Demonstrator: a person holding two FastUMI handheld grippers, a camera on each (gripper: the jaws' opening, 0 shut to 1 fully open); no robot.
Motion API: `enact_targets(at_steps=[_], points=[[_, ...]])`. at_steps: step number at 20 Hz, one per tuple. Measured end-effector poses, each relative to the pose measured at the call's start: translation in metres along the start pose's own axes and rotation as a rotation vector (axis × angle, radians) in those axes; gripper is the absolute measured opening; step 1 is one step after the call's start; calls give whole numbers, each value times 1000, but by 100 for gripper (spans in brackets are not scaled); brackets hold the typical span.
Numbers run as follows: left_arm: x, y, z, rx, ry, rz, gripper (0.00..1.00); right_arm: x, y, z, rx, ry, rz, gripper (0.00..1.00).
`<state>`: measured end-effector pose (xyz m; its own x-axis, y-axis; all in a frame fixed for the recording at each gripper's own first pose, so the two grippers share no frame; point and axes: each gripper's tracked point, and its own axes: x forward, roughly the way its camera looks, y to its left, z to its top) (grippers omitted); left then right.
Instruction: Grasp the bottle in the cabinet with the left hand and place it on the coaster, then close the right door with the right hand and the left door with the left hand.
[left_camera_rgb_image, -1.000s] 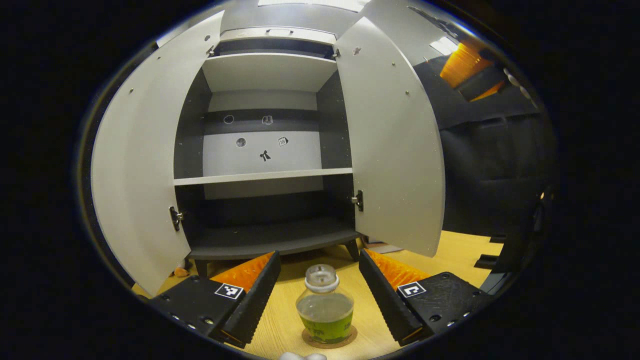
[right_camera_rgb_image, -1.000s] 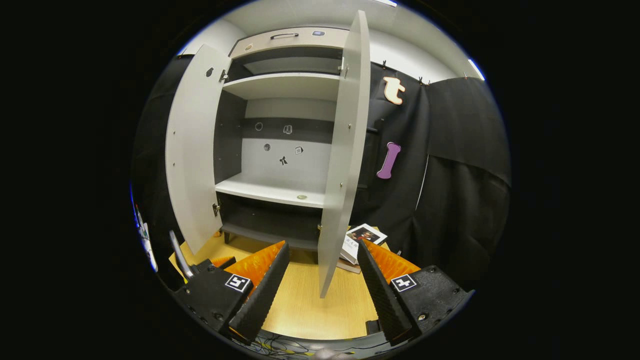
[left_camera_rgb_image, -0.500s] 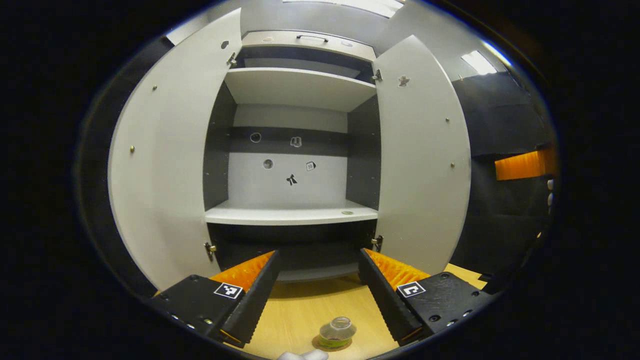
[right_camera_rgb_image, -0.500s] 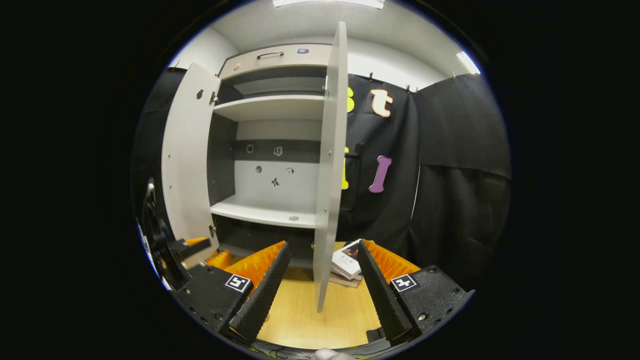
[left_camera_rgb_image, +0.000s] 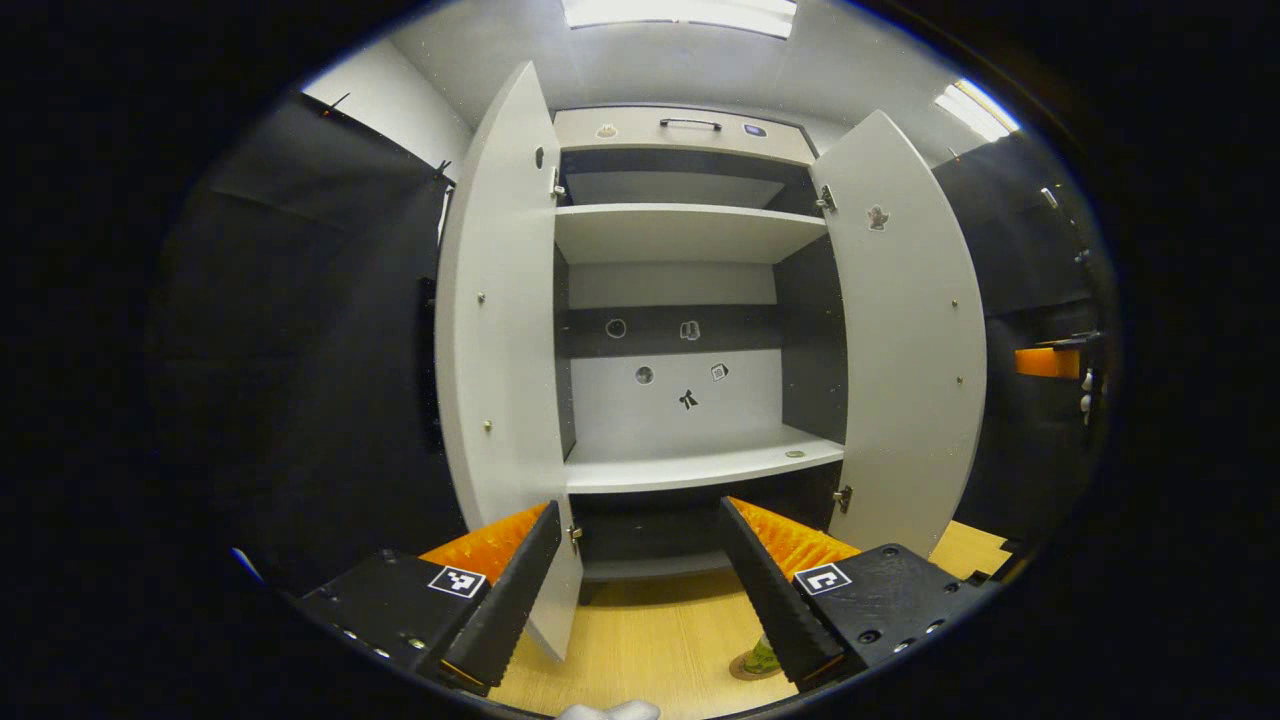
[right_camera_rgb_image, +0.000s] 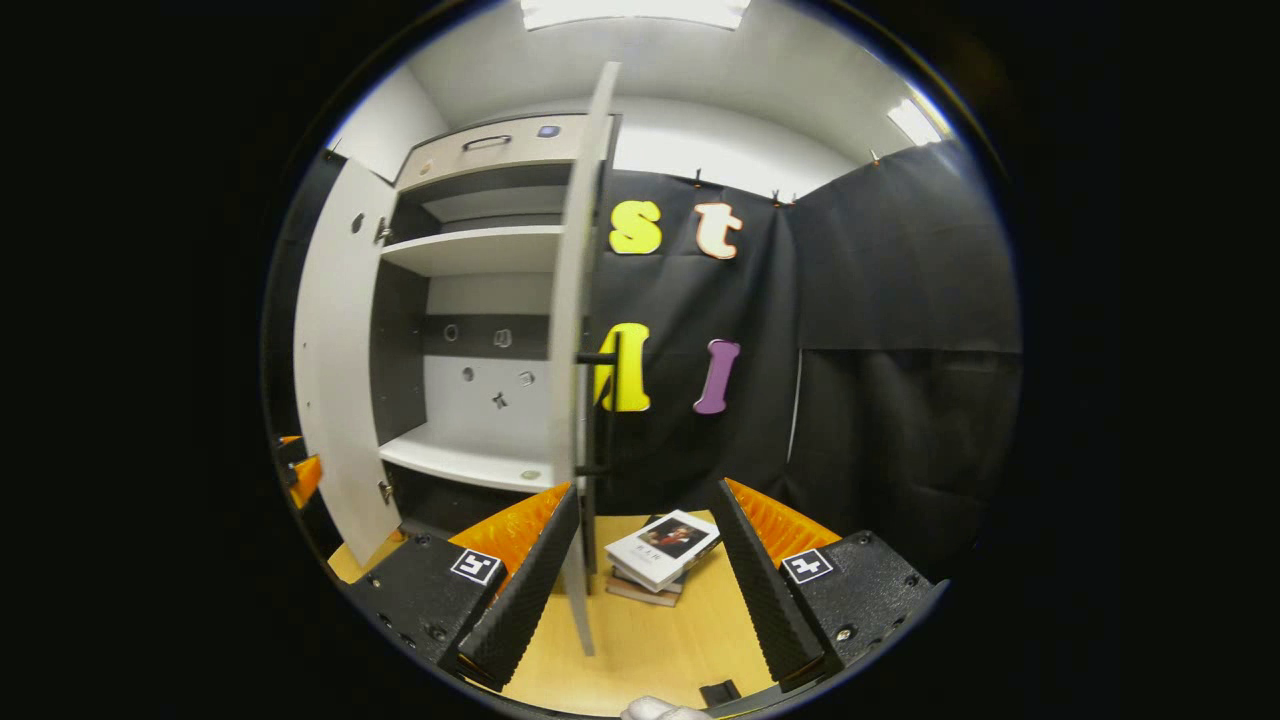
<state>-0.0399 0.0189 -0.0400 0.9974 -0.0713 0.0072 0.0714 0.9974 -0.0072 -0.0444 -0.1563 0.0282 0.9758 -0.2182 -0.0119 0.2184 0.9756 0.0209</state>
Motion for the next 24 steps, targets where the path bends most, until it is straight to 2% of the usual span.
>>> enact_targets(at_steps=[2, 6, 12, 15, 18, 24], points=[[-15, 4, 7, 7, 3, 23, 96, 13, -14, 8, 6, -8, -17, 84], [-34, -5, 15, 2, 5, 42, 96, 42, -31, 19, 21, -6, 8, 84], [-50, -36, 36, -7, -8, 73, 96, 82, -27, 34, 58, 1, 130, 84], [-54, -48, 41, -17, -7, 96, 96, 90, -3, 39, 62, 1, 240, 84], [-58, -58, 42, -23, 0, 120, 96, 93, 1, 41, 29, 2, 279, 81], [-60, -66, 40, -22, 13, 142, 96, 90, 17, 41, 32, 35, 333, 81]])
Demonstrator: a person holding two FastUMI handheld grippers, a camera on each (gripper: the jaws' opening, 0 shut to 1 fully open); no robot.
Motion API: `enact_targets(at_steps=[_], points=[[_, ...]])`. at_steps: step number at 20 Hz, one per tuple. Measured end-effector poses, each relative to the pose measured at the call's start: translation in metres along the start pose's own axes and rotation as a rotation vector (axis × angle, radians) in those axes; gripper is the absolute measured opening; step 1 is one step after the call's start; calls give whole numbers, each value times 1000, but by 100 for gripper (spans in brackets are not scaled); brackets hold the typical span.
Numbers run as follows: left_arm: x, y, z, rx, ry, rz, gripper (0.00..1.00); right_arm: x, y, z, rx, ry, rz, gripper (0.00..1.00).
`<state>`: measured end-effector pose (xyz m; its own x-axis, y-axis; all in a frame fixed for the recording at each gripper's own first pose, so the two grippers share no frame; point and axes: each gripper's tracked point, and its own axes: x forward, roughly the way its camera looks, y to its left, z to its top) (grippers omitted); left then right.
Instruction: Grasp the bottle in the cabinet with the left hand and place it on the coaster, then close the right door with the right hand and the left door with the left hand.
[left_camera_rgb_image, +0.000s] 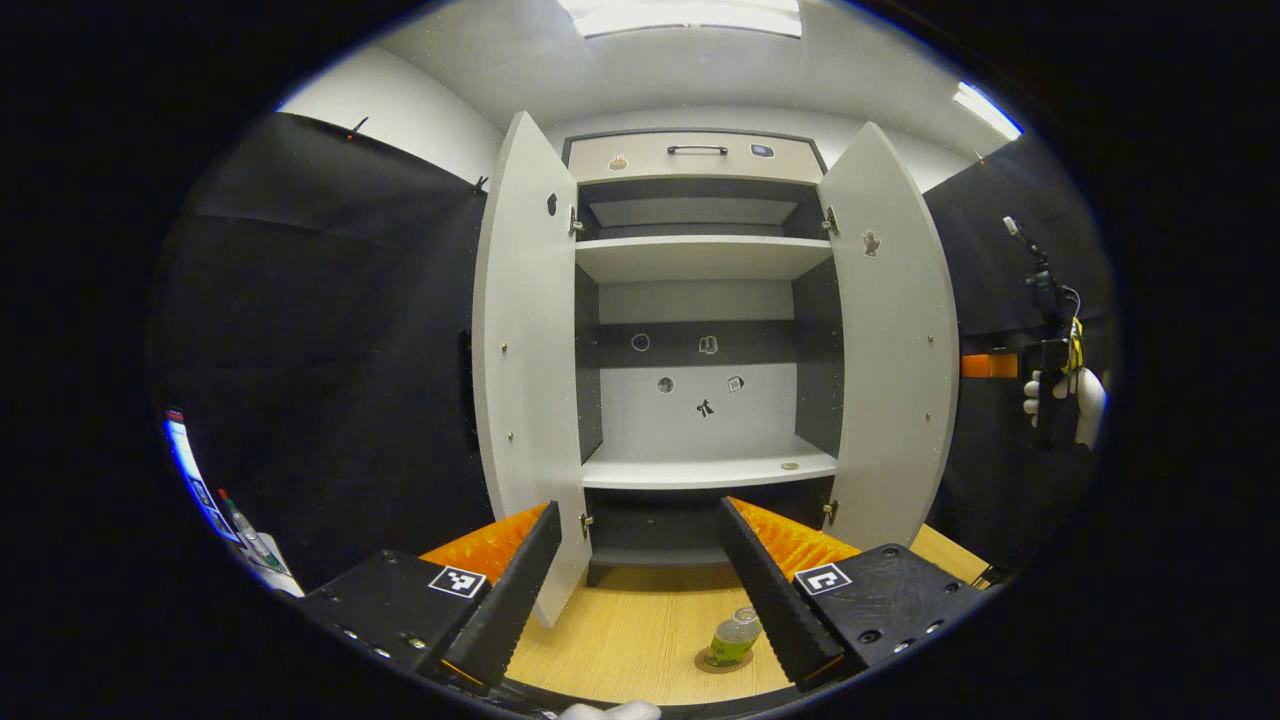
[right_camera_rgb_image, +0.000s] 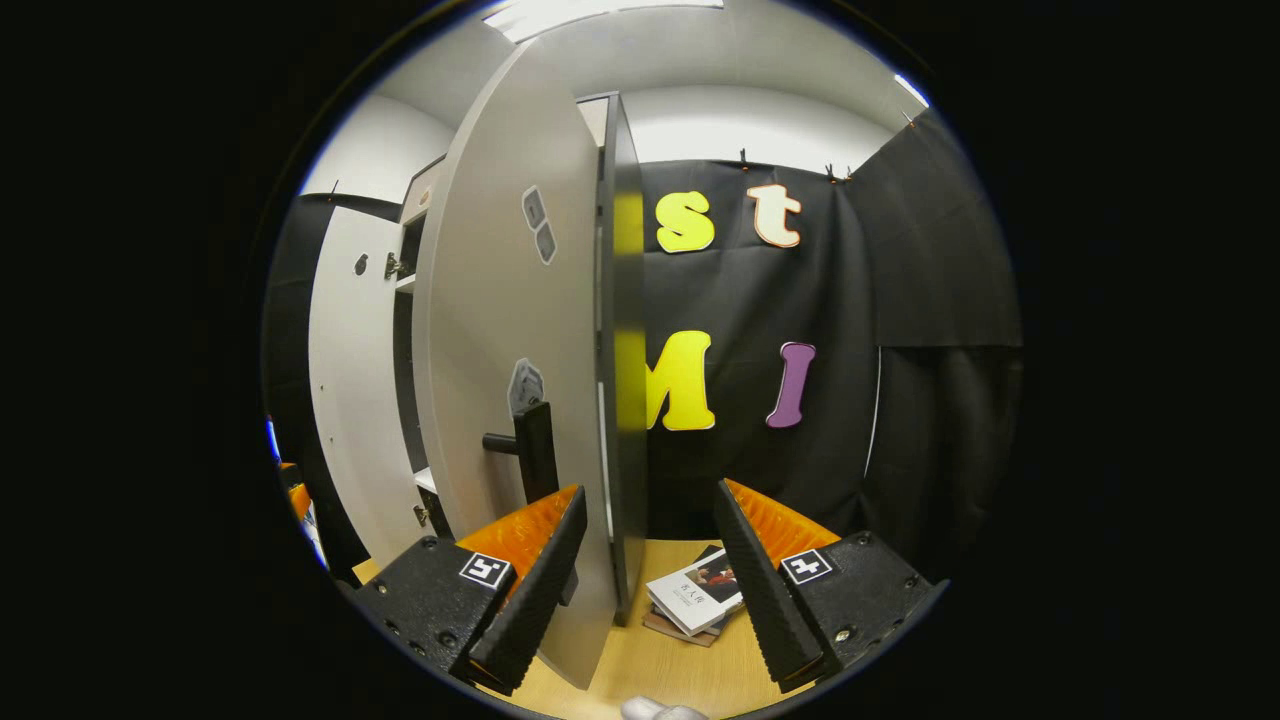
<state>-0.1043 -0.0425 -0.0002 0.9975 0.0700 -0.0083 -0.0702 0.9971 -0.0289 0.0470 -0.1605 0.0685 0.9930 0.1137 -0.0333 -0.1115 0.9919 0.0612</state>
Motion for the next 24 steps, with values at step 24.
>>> enact_targets(at_steps=[24], points=[[-3, 26, -10, -6, -4, -3, 96, 38, 177, 10, -107, -79, 227, 81]])
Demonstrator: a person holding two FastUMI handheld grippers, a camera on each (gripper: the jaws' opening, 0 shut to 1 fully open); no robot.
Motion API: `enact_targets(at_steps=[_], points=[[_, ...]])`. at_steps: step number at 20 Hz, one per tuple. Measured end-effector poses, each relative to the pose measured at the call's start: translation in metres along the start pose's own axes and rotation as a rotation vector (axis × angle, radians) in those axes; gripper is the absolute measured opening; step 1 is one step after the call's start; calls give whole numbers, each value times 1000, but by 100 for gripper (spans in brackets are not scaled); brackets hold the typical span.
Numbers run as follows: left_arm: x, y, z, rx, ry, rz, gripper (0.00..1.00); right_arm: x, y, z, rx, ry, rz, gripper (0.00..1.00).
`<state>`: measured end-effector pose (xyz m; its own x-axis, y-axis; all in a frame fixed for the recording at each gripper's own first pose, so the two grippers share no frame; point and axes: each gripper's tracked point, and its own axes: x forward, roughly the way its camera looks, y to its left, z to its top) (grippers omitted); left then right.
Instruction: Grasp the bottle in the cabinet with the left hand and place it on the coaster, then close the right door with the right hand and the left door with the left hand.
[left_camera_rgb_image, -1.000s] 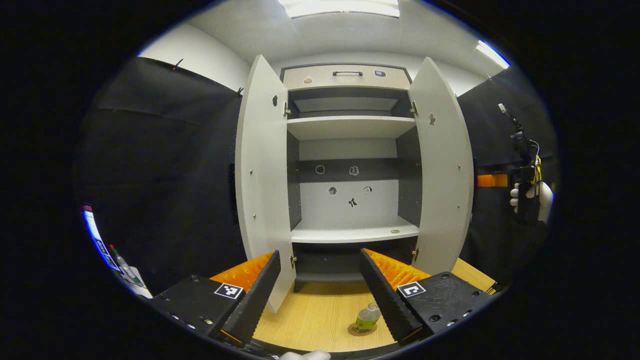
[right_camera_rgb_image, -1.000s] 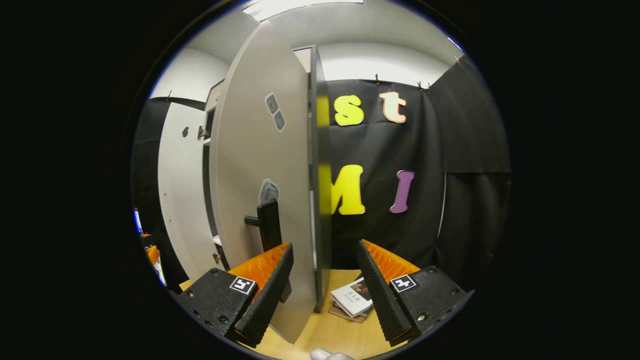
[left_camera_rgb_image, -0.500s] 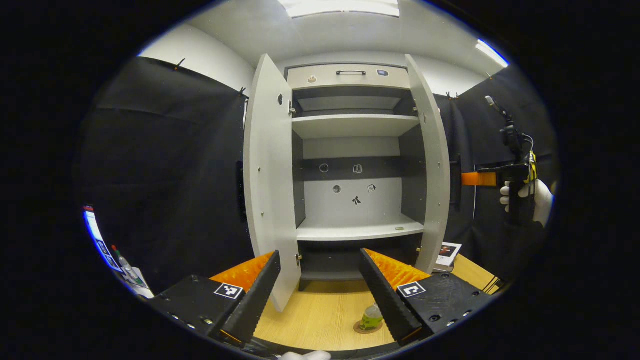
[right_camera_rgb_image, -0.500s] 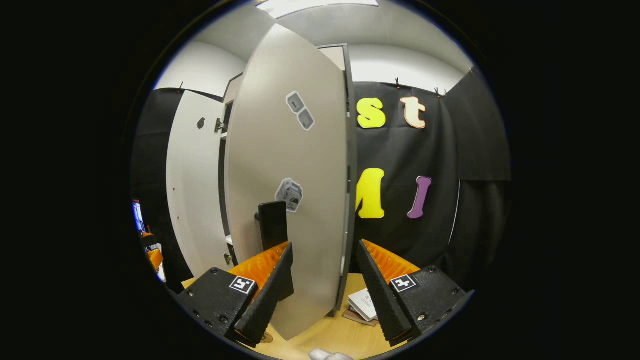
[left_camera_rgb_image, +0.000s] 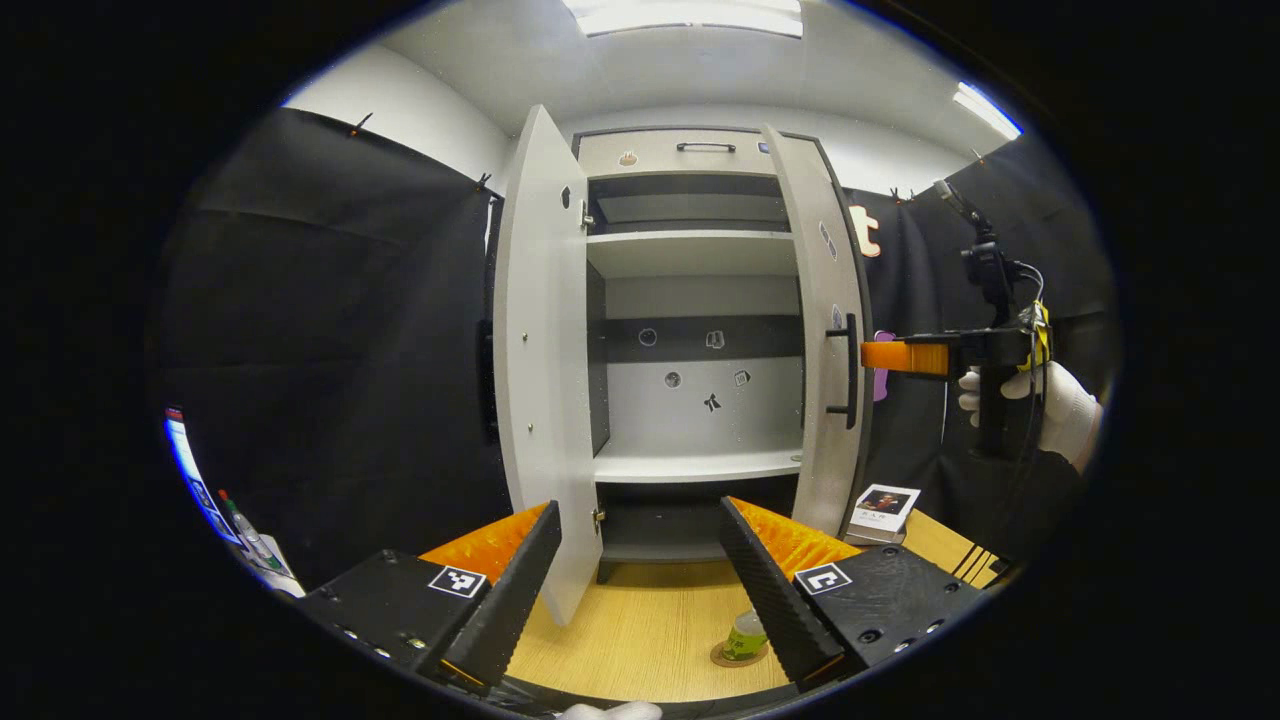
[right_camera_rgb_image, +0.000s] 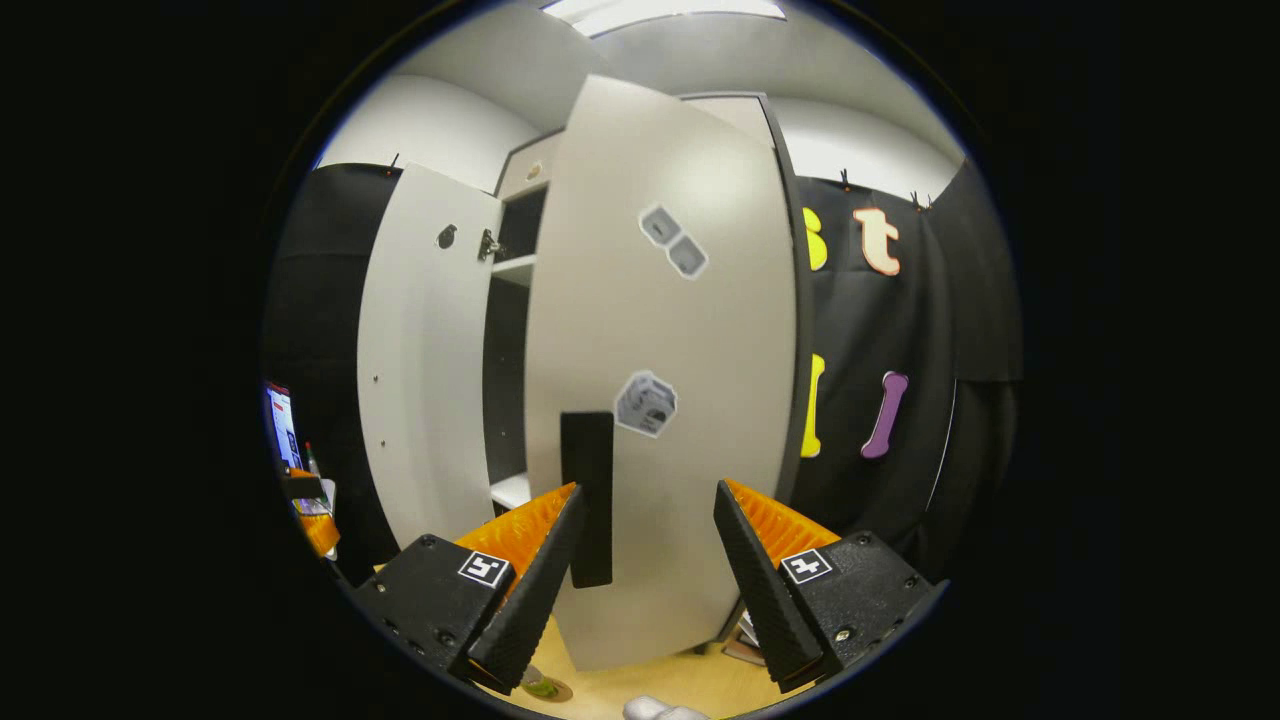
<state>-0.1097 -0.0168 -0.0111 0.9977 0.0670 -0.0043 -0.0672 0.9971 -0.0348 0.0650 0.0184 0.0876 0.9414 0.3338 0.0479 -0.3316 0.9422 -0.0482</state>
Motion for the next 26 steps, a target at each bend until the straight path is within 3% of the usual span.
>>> enact_targets(at_steps=[5, 11, 17, 26], points=[[3, 11, 0, -31, -4, -1, 96, -10, 4, 2, -14, -1, -10, 81], [16, 34, 3, -4, -6, 5, 96, -31, -1, -24, 39, 67, -42, 81], [50, 91, 11, 22, -12, 45, 96, -65, -14, -59, 66, 129, -128, 81], [110, 200, 28, 4, -27, 162, 96, -107, -22, -90, 120, 182, -247, 81]])
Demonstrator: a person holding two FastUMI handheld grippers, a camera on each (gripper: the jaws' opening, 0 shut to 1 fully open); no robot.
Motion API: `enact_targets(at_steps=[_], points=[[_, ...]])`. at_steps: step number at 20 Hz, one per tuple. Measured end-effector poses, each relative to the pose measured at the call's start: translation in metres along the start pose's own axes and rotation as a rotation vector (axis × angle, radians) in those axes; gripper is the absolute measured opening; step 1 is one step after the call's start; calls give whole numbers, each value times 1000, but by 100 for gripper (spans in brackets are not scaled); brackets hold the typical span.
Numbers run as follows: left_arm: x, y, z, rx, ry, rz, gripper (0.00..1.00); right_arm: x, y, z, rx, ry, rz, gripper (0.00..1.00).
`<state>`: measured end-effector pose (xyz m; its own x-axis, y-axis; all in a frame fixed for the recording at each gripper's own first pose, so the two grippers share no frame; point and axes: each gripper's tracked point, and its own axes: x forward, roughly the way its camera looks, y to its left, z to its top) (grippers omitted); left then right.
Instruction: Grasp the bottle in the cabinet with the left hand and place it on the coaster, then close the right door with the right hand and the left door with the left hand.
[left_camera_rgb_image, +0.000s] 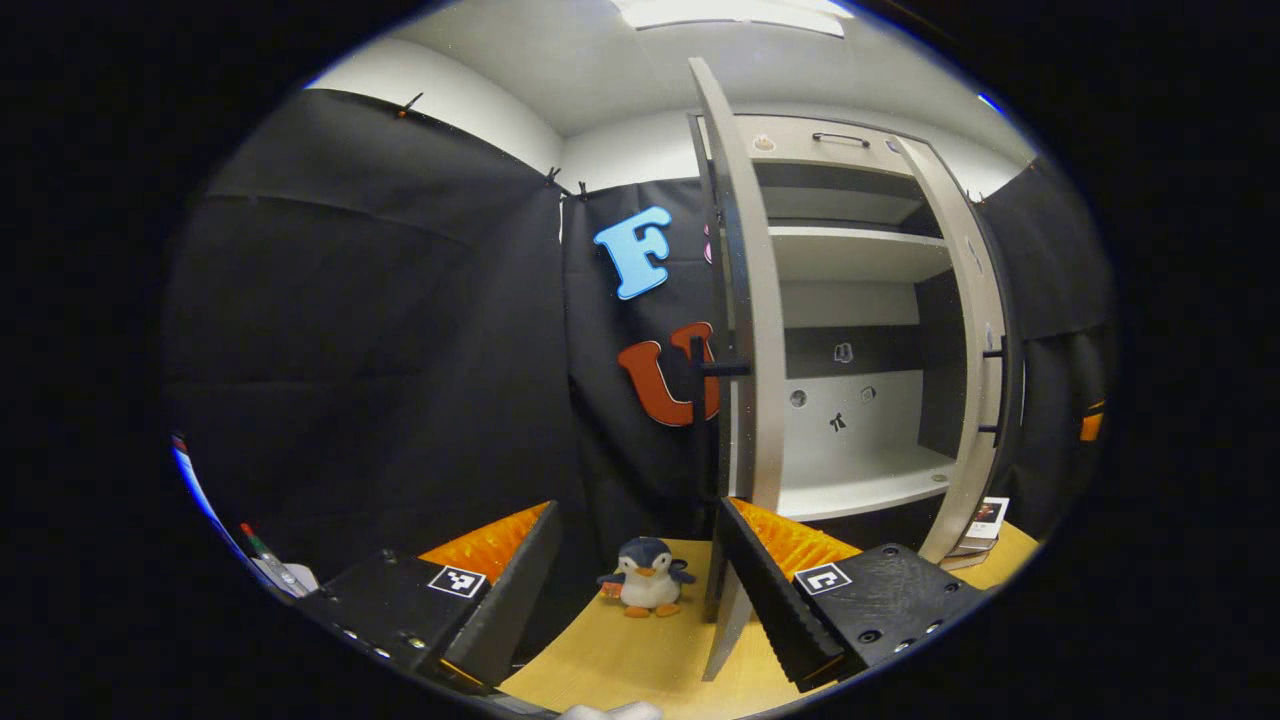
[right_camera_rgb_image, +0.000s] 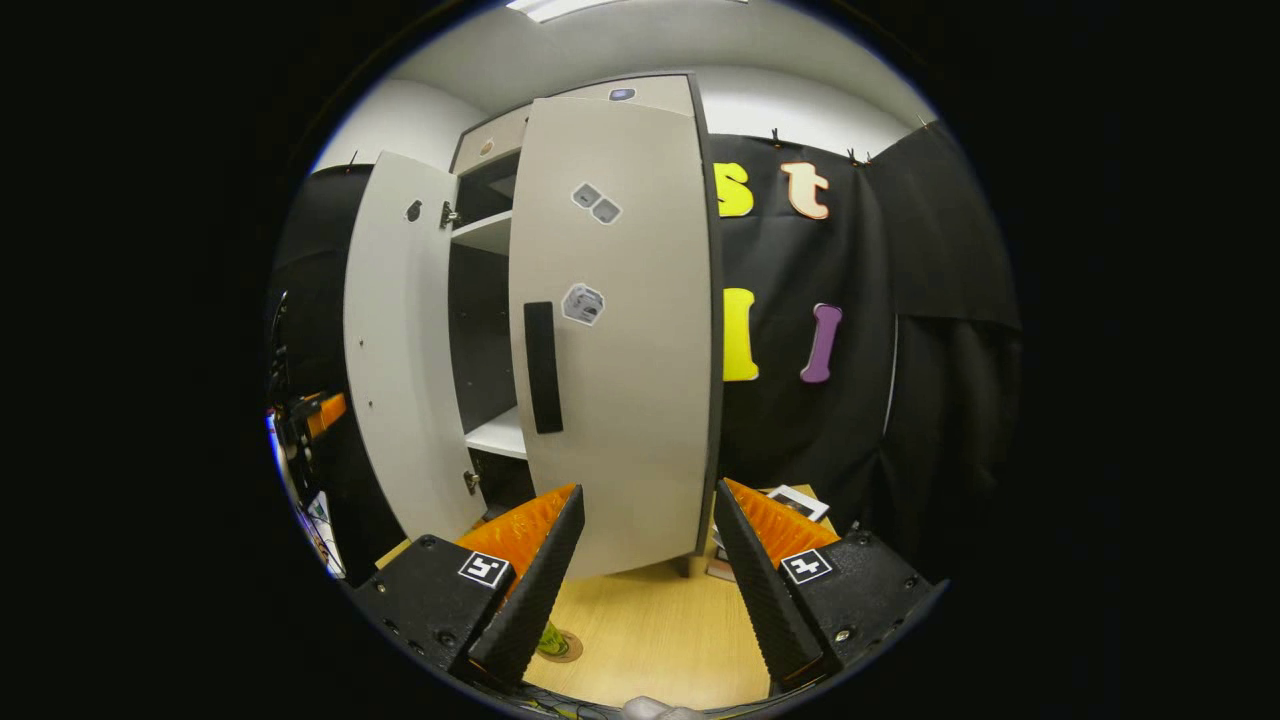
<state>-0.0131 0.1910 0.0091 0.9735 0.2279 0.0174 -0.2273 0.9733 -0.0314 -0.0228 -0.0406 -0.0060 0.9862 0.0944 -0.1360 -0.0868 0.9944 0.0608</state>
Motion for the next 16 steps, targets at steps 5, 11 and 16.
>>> enact_targets(at_steps=[5, 11, 16], points=[[33, 31, 17, 22, -22, 43, 96, -10, -5, -13, 22, 28, -44, 81], [66, 23, 24, -14, -17, 18, 96, -22, -7, -15, 16, 31, -86, 81], [67, 23, 27, 8, -25, 17, 91, -17, -11, -13, 23, 26, -69, 81]])
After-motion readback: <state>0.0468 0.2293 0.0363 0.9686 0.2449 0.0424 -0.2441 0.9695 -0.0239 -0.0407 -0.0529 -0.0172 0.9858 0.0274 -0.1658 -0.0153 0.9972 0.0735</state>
